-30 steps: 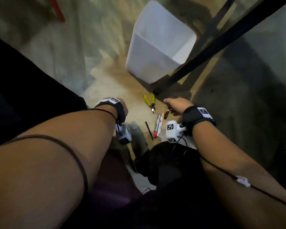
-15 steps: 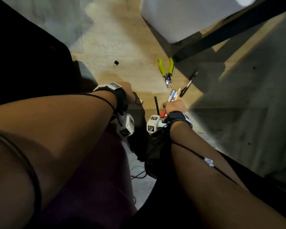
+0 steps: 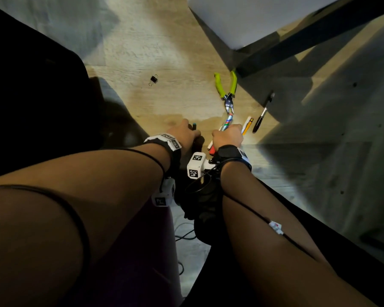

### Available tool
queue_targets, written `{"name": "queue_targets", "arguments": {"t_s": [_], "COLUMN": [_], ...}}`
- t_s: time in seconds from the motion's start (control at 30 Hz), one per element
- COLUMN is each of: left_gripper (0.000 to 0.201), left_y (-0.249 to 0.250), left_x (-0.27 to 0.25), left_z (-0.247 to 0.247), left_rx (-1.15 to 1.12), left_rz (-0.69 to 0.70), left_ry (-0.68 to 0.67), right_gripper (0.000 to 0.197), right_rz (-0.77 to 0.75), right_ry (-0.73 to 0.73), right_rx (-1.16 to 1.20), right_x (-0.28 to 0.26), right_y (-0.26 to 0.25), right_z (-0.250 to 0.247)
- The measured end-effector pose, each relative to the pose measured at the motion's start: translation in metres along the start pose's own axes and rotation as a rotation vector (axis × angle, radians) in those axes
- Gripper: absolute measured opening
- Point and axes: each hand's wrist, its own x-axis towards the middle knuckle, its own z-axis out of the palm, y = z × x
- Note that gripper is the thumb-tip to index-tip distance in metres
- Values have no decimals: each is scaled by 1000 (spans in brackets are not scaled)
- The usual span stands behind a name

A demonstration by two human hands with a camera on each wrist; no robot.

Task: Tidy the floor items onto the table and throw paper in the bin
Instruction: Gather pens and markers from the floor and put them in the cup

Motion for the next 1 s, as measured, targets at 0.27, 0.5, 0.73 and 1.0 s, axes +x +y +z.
{"name": "queue_targets", "arguments": {"t_s": [0.27,0.5,0.73,1.0], "left_gripper": [37,30,31,20], "left_y": [-20,-36,-9,38], "left_x": [-3,-5,-47,-163], "left_z": [-19,-44,-127,-250], "left_rx": [-53,-96,-446,-520], "left_rz": [-15,-155,-145,107], "left_ry": [117,122,202,344], "right_gripper": [32,19,18,25], "right_rz": [-54,-133,-218,-479], "right_ry": [-36,-111,-213,-317], "right_rx": [105,192,380,484], "right_x": [2,-8,-62,-167], "right_y": [-6,-18,-44,-109], "right_z": [-5,-23,-76,-183]}}
